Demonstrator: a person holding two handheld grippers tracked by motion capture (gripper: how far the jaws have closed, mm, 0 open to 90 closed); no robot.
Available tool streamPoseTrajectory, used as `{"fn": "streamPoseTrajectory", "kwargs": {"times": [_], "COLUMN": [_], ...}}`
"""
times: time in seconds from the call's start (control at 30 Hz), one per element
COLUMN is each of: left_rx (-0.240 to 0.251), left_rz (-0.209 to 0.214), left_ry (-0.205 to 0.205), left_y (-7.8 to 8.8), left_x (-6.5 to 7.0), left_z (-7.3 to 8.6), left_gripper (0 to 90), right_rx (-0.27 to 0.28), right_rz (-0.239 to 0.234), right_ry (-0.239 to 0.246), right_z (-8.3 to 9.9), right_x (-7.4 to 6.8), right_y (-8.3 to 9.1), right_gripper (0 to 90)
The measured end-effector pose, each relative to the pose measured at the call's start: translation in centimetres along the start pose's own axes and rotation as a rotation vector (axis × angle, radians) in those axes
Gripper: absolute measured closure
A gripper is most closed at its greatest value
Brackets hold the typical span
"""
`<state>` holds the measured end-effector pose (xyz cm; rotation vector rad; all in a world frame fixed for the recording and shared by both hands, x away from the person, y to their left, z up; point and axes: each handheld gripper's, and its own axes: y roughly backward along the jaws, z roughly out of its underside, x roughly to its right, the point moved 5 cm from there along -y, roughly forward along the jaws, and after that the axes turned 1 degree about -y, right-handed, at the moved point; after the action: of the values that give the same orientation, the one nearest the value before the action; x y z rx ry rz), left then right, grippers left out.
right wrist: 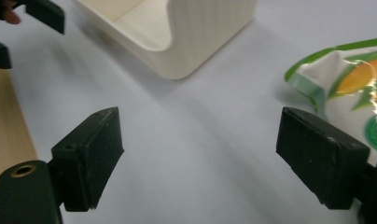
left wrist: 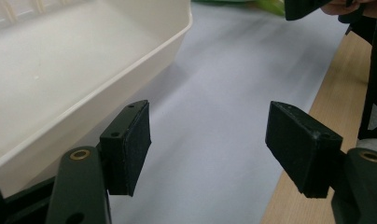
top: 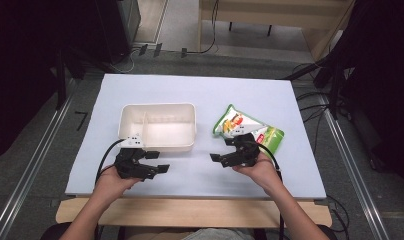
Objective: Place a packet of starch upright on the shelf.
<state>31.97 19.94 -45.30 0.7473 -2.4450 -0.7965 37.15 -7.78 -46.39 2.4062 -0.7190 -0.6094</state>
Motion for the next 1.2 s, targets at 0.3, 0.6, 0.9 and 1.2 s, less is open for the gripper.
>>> {"fn": "streamPoseTrajectory", "kwargs": {"times": [0.3,0.6,0.9,1.2], "left_rx": [0.004,-0.001,-0.002,0.003], "left_rz": [0.022,0.008,0.010,0.009], "left_ry": [-0.001,-0.002,-0.008,-0.009], "left_y": [-0.23,-0.12,-0.08,-0.10], "left_x": [0.49,0.26,0.29,0.47], "left_z": [-0.16,-0.06,-0.02,-0.09], "left_gripper": [31.6,31.6,31.6,31.6], "right_rx": [-0.016,-0.003,-0.015,0.003], "right_rz": [-0.002,-0.017,-0.036,0.001], "right_ry": [0.031,0.025,0.010,0.049], "right_z": [-0.01,-0.07,-0.13,-0.37], "right_x": [-0.43,-0.64,-0.54,-0.44], "right_y": [-0.20,-0.07,-0.10,0.20], "right_gripper": [18.1,27.2,26.0,39.2]}}
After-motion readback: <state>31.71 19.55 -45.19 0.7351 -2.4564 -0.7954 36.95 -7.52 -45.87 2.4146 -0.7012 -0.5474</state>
